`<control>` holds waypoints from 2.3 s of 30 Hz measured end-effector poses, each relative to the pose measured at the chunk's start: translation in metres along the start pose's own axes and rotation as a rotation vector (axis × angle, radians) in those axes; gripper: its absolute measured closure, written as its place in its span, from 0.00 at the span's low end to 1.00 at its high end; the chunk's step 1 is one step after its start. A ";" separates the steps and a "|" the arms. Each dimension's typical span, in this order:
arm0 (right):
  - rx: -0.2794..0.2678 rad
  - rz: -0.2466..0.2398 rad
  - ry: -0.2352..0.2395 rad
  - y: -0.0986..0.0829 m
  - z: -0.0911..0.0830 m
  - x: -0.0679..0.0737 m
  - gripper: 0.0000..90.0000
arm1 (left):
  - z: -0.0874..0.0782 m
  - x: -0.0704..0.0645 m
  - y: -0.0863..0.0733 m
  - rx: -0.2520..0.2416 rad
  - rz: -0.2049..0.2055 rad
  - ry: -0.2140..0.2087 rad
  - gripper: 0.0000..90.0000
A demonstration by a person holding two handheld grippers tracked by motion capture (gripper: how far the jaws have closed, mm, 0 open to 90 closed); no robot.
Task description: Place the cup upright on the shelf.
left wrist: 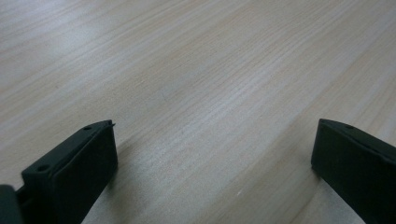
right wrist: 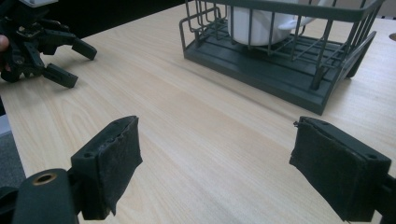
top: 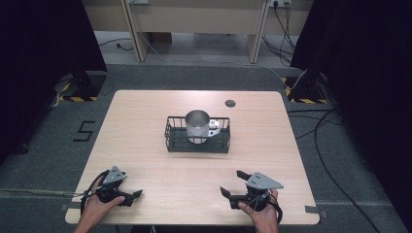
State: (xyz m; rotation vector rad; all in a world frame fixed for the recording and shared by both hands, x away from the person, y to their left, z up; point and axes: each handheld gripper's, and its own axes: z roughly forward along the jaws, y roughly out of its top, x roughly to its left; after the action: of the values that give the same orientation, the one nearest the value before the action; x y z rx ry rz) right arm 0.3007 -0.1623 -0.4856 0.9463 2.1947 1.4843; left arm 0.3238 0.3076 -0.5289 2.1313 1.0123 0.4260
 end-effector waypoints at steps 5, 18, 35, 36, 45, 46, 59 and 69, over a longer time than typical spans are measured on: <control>0.012 0.008 0.000 -0.006 0.000 0.001 0.17 | 0.000 0.000 0.000 0.000 0.000 0.000 0.00; 0.041 0.013 -0.014 -0.018 -0.002 0.001 0.17 | 0.000 0.000 0.000 0.000 0.000 0.000 0.00; 0.099 0.024 -0.044 -0.035 -0.006 0.002 0.17 | 0.000 0.000 0.000 0.000 0.000 0.000 0.00; 0.100 0.025 -0.045 -0.036 -0.006 0.002 0.17 | 0.000 0.000 0.000 0.000 0.000 0.000 0.00; 0.109 0.035 -0.058 -0.041 -0.008 0.002 0.17 | 0.000 0.000 0.000 0.000 0.000 0.000 0.00; 0.109 0.037 -0.058 -0.041 -0.009 0.002 0.17 | 0.000 0.000 0.000 0.000 0.000 0.000 0.00; 0.104 0.036 -0.062 -0.041 -0.010 0.002 0.17 | -0.001 -0.001 0.000 0.002 0.002 -0.001 0.00; 0.095 0.051 -0.068 -0.043 -0.014 0.000 0.17 | -0.001 -0.001 0.000 0.002 0.002 -0.002 0.00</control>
State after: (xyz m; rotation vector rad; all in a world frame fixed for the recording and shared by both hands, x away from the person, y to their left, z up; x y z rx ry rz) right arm 0.2782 -0.1821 -0.5188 1.0749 2.2246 1.3589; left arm 0.3227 0.3076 -0.5287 2.1347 1.0100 0.4242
